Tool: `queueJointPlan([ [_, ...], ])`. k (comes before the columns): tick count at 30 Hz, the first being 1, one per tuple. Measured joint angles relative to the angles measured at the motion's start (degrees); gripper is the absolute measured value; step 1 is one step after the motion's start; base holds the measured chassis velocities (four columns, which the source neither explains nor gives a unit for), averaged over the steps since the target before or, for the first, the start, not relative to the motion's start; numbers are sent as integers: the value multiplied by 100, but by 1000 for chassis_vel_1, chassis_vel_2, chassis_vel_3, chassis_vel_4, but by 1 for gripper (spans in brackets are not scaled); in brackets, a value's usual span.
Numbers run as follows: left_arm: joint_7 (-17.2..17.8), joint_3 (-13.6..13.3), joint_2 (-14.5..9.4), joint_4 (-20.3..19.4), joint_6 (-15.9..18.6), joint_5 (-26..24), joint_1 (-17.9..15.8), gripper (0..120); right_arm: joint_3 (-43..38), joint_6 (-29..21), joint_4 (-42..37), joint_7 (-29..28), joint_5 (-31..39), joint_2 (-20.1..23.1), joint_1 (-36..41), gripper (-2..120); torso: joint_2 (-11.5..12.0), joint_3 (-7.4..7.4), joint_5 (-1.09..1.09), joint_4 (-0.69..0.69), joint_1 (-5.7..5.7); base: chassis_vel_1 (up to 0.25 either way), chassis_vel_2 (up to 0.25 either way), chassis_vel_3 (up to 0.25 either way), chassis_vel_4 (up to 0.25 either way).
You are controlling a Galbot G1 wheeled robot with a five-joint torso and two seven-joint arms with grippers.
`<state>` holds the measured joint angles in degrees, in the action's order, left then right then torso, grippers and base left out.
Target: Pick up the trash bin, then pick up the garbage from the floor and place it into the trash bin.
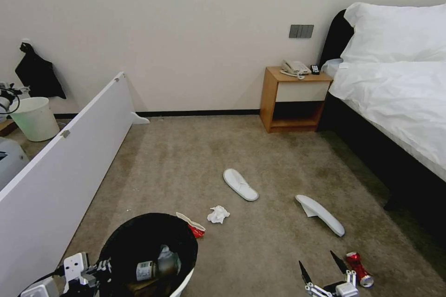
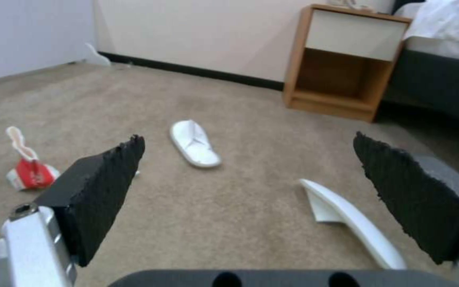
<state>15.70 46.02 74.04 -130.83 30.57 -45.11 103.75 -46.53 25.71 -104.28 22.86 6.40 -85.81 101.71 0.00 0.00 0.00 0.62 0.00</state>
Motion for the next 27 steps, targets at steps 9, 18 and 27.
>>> queueJointPlan([
  [9,5,63,-254,46,-13,-137,-67,4,-241,80,-71,-88,155,-29,104,100,0,0,0,0,0,0,0,0,0],
  [18,203,418,-557,-2,113,-561,-509,4,-639,151,-181,-201,405,-12,289,100,0,0,0,2,0,0,0,0,0],
  [27,207,509,-620,67,116,-595,-494,4,-858,233,-183,-204,564,-31,356,100,0,0,0,-1,0,0,0,0,0],
])
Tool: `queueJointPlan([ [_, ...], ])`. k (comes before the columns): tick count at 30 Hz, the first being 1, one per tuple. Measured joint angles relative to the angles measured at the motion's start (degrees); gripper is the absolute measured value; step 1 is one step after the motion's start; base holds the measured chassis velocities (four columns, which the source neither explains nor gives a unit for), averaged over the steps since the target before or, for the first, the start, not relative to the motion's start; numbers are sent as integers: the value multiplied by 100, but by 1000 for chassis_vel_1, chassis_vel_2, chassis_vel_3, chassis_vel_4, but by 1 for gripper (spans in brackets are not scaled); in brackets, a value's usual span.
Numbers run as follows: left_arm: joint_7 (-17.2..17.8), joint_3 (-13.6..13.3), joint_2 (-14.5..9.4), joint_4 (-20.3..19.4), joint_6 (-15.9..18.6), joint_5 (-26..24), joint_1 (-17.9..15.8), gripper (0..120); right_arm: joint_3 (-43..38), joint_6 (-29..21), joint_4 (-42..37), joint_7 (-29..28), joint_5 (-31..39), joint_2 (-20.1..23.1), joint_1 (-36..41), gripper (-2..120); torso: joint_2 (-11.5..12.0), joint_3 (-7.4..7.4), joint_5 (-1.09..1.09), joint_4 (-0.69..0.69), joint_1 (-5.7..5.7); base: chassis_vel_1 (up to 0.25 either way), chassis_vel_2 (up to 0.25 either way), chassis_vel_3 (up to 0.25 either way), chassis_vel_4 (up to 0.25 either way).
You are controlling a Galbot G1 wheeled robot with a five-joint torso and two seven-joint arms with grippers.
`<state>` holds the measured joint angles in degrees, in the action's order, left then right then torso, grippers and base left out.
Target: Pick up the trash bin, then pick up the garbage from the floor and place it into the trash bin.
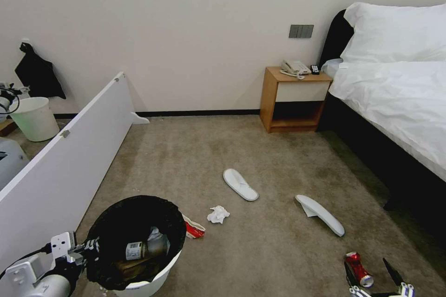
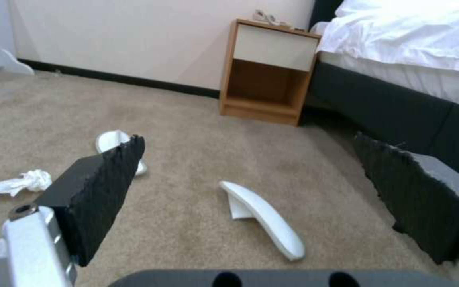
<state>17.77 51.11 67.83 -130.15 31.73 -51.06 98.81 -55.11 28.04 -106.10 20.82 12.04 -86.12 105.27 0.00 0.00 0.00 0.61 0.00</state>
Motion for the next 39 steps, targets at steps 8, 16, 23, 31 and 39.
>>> queueJointPlan([
  [8,2,-39,29,2,-3,9,-2,4,62,22,14,11,2,-13,13,100,0,0,0,1,0,0,0,0,0],
  [16,3,-170,65,21,-8,50,24,4,61,19,65,-12,-33,-35,-21,100,0,0,-1,1,0,0,0,0,0],
  [23,10,-203,69,45,-35,49,21,4,26,-1,66,-16,-14,-35,-39,100,0,0,0,0,0,0,0,0,0],
  [31,11,-212,73,60,-52,47,33,4,36,-4,87,-18,-20,-64,-47,100,0,0,0,0,0,-16,-23,-17,-10],
  [39,11,-233,84,61,-53,45,27,4,42,-4,95,-18,-24,-66,-47,100,0,0,-1,1,0,-75,-75,-68,-74],
])
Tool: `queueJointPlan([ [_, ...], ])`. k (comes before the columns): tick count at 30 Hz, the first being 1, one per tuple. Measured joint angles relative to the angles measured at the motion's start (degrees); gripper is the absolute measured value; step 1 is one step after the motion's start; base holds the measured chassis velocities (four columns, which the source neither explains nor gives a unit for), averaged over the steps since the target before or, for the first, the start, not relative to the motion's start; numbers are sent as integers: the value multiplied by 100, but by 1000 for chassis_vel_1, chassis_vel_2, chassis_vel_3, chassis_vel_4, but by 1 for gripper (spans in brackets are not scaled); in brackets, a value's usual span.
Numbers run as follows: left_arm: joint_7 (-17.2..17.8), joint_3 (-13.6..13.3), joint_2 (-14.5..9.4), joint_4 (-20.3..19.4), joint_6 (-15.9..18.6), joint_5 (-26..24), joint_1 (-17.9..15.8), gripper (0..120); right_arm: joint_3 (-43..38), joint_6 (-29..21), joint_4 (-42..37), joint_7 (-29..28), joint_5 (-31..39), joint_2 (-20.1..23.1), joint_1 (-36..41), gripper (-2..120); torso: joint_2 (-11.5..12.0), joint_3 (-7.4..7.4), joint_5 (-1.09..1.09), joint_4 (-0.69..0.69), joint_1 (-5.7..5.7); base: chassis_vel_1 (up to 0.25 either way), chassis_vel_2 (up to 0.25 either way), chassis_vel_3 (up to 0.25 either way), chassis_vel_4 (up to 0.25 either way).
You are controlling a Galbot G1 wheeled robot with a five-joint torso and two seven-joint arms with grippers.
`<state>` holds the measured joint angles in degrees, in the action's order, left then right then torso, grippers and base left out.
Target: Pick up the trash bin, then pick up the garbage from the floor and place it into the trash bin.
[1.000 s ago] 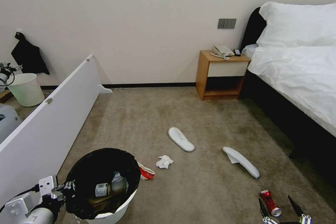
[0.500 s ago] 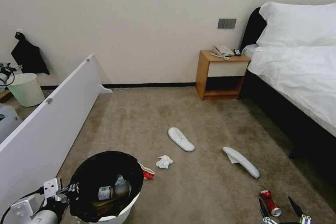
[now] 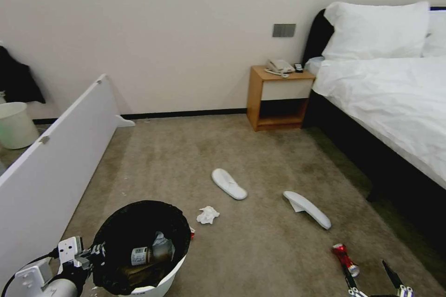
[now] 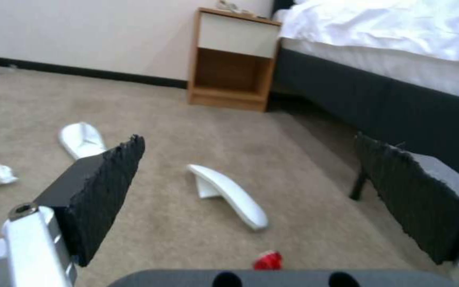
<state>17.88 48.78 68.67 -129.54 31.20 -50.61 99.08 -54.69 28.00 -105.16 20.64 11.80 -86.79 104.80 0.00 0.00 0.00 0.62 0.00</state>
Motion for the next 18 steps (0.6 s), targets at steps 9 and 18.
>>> queueJointPlan([
  [9,0,-7,17,0,0,1,2,4,9,0,10,-21,1,3,0,100,0,0,0,0,0,-102,-100,-109,-109],
  [18,0,-12,34,-11,0,5,10,4,62,-13,1,-32,-18,3,-6,100,0,0,0,0,0,-127,-124,-128,-125],
])
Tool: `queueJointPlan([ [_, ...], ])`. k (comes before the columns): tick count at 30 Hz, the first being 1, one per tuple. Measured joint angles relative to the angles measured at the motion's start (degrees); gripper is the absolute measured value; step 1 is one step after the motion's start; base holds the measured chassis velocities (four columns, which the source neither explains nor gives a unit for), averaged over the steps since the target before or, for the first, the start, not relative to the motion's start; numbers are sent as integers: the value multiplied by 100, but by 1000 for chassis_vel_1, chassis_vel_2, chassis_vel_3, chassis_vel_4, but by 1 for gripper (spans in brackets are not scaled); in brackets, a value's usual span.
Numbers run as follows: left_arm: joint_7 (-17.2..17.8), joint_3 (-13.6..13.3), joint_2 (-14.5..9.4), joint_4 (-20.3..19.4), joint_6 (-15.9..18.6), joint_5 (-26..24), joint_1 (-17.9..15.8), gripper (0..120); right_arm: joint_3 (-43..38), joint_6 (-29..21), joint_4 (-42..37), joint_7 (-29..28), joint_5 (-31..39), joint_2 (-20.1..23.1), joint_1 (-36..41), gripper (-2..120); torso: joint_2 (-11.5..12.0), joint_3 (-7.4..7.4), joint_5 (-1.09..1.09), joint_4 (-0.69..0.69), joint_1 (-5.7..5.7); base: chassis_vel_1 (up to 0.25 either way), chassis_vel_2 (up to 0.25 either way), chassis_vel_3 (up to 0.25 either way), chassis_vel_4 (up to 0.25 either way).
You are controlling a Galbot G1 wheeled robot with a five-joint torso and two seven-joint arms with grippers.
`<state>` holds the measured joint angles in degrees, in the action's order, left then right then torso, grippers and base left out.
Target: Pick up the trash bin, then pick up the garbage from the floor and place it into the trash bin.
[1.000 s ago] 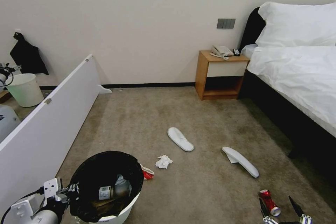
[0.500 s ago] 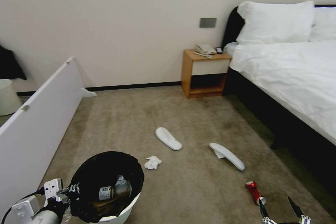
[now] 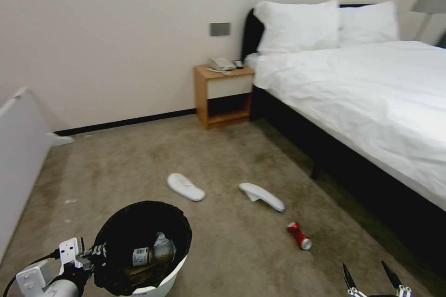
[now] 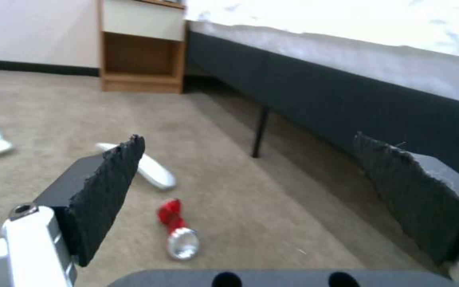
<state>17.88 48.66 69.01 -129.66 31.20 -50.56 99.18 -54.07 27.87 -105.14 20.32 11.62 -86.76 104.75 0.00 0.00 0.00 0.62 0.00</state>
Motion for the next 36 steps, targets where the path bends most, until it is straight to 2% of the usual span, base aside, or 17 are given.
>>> queueJointPlan([
  [21,-13,-51,34,36,-28,67,-5,4,231,-91,-83,-8,-147,-26,-40,100,0,0,1,2,0,-123,-122,-128,-123],
  [28,-19,-62,60,42,-55,75,5,4,409,-139,-117,59,-272,28,-67,100,0,0,0,-4,0,-24,-29,-26,-28],
  [36,-21,-90,83,43,-66,93,12,4,553,-206,-148,111,-364,80,-59,100,0,0,0,0,0,0,0,0,0],
])
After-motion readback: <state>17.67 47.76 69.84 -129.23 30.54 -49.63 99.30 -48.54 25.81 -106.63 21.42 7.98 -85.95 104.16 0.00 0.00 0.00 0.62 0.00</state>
